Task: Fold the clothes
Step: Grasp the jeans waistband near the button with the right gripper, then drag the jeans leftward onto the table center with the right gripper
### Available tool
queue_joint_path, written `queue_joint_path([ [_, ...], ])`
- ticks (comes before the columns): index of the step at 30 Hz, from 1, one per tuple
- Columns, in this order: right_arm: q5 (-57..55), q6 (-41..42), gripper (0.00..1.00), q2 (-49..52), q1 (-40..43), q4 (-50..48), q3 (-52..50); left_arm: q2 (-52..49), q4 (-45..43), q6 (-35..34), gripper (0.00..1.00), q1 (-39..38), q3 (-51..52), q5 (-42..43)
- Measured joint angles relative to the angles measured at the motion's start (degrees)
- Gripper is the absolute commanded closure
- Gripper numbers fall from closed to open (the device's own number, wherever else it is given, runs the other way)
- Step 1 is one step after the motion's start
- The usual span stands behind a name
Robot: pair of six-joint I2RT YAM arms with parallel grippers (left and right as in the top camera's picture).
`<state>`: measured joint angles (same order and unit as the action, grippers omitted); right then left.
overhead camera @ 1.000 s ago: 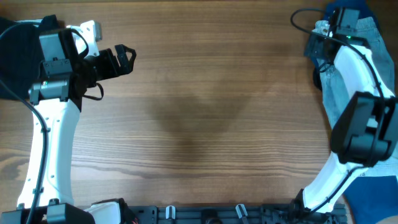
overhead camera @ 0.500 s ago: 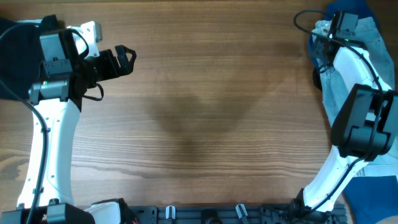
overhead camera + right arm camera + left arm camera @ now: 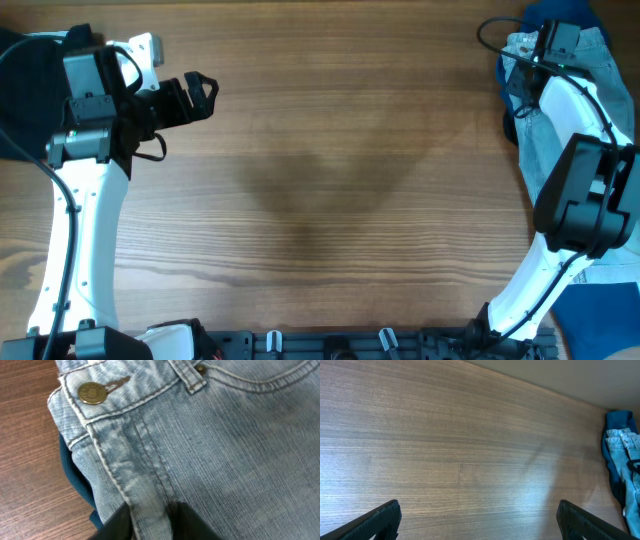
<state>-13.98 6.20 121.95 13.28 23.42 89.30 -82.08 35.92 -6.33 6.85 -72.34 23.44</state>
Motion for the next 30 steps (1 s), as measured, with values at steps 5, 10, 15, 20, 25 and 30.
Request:
queue_joint_path([
  [5,0.0,-0.2,0.96,0.0,0.0,0.0,0.0,0.0,-0.1,0.0,0.0,0.0,0.0,0.0],
  [10,0.0,-0.5,0.96,0.0,0.0,0.8,0.2,0.0,-0.3,0.0,0.0,0.0,0.0,0.0],
  [15,1.9,-2.8,0.96,-0.4,-0.2,7.4,3.7,0.0,-1.0,0.0,0.0,0.0,0.0,0.0],
  [20,6.8,-5.0,0.96,-6.1,-2.1,14.8,6.1,0.0,-1.8,0.0,0.0,0.0,0.0,0.0],
  [25,10.0,-6.3,0.96,-13.8,-9.5,16.3,6.6,0.0,-3.1,0.0,0.0,0.0,0.0,0.0],
  [30,13.2,-6.1,0.96,-15.7,-23.4,13.8,7.4,0.0,-4.3,0.0,0.0,0.0,0.0,0.0],
])
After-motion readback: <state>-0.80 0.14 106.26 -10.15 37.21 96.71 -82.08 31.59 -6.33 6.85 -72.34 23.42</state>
